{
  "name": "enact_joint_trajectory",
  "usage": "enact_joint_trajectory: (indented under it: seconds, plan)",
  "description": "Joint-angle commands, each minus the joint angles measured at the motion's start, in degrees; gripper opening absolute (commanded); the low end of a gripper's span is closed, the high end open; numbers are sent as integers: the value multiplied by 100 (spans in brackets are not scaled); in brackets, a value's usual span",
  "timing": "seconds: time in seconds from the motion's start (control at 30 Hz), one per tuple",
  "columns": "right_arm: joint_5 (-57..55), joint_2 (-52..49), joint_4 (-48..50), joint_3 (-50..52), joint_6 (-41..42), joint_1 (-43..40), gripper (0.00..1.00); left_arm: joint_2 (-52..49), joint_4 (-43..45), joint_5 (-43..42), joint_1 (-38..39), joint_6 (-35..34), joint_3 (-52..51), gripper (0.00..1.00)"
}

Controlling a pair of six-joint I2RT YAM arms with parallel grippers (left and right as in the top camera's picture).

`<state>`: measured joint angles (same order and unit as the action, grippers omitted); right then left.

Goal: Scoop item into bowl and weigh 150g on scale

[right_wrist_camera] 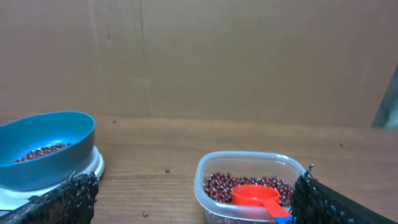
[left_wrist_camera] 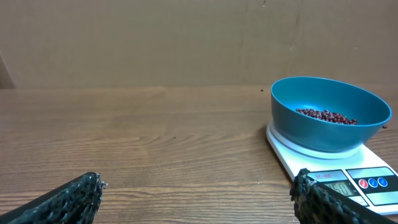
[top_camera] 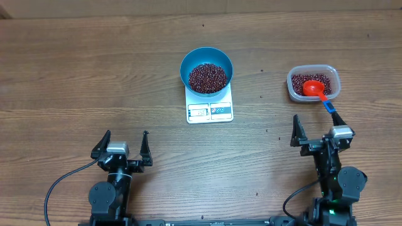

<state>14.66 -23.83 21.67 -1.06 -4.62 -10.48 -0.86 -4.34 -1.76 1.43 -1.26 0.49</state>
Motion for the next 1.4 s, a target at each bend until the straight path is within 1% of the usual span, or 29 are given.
enact_joint_trajectory:
  seconds: [0.0, 0.27, 0.43, 0.5, 0.6, 0.83, 1.1, 1.23, 1.37]
  plan:
    - [2, 275, -90, 63, 24, 114, 100, 61, -9, -66, -20, 109, -22, 100]
    - [-271, 1355, -1556, 63, 26, 411, 100, 61, -9, -63, -20, 109, -22, 100]
    - [-326, 1742, -2127, 63, 33, 474, 100, 61, -9, -63, -20, 109, -22, 100]
    - [-452, 1803, -2240, 63, 238, 474, 100, 61, -9, -63, -20, 109, -22, 100]
    - [-813, 1991, -2610, 63, 811, 474, 100, 61, -9, -63, -20, 109, -22, 99]
    - [-887, 2371, -2612, 63, 826, 636, 100, 61, -9, -63, -20, 109, -22, 100]
    - [-946, 2371, -2629, 61, 756, 852, 100, 61, -9, -63, -20, 109, -22, 100]
    - [-765, 2371, -2614, 61, 317, 855, 100, 61, -9, -63, -20, 109, -22, 99]
    - [-721, 2371, -2610, 61, 131, 857, 100, 61, -9, -63, -17, 109, -22, 100]
